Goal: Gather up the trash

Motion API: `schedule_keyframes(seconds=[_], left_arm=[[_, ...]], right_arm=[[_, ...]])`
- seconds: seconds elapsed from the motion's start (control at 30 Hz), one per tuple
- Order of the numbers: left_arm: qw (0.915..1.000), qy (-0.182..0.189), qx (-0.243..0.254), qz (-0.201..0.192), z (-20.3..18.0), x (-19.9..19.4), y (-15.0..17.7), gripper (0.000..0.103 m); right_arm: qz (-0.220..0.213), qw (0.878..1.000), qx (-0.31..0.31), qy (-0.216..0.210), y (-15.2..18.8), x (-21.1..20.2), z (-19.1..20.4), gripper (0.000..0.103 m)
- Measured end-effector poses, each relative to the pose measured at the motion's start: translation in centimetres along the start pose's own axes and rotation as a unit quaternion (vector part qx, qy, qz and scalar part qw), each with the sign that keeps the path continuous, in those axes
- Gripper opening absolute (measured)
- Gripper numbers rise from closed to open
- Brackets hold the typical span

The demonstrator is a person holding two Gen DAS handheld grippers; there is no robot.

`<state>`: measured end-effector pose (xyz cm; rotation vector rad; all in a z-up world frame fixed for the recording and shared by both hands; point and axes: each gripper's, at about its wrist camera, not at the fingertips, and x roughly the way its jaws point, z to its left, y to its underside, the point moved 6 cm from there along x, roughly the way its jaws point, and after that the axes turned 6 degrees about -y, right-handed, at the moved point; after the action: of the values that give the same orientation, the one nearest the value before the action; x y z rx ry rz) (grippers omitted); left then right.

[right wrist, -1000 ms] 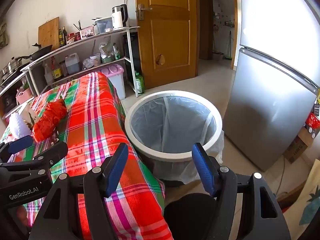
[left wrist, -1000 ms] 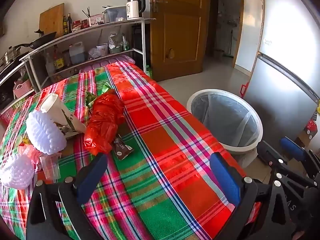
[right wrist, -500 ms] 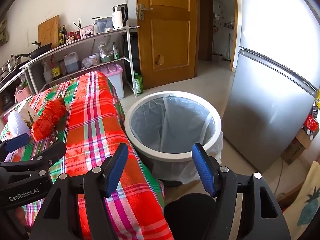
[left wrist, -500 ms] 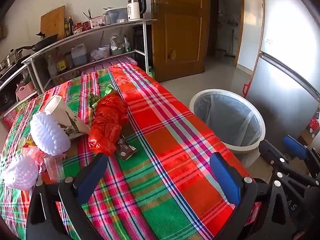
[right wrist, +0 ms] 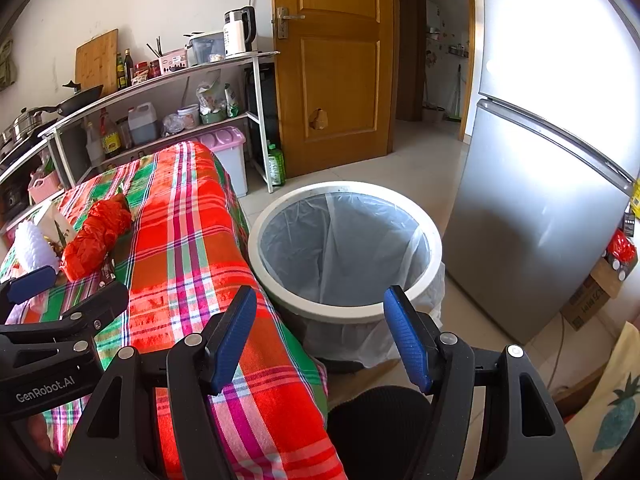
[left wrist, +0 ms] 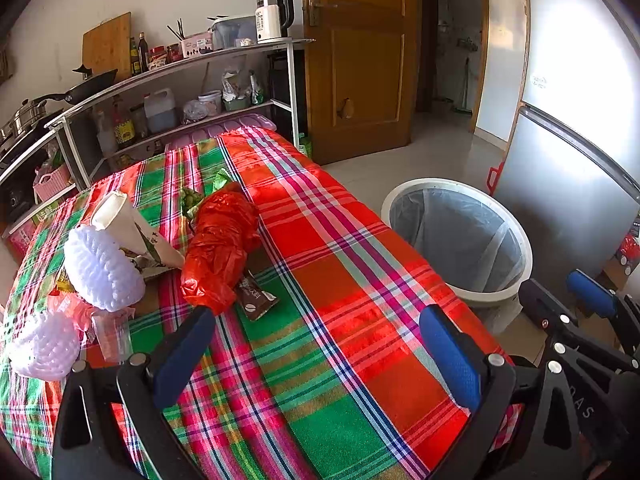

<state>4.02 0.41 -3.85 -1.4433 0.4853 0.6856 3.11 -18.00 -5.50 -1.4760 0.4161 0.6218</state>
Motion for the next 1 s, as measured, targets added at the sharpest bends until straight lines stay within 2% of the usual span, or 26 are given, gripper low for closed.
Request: schedule_keyframes(seconds=[1.0], left_arm=[[1.0000,0.001,-0.001,0.002,0.15,0.07,0.11,0.103]], right_arm=[[0.000,1.000,-0.003,0.001,-0.13,-0.06,0.08,0.067]])
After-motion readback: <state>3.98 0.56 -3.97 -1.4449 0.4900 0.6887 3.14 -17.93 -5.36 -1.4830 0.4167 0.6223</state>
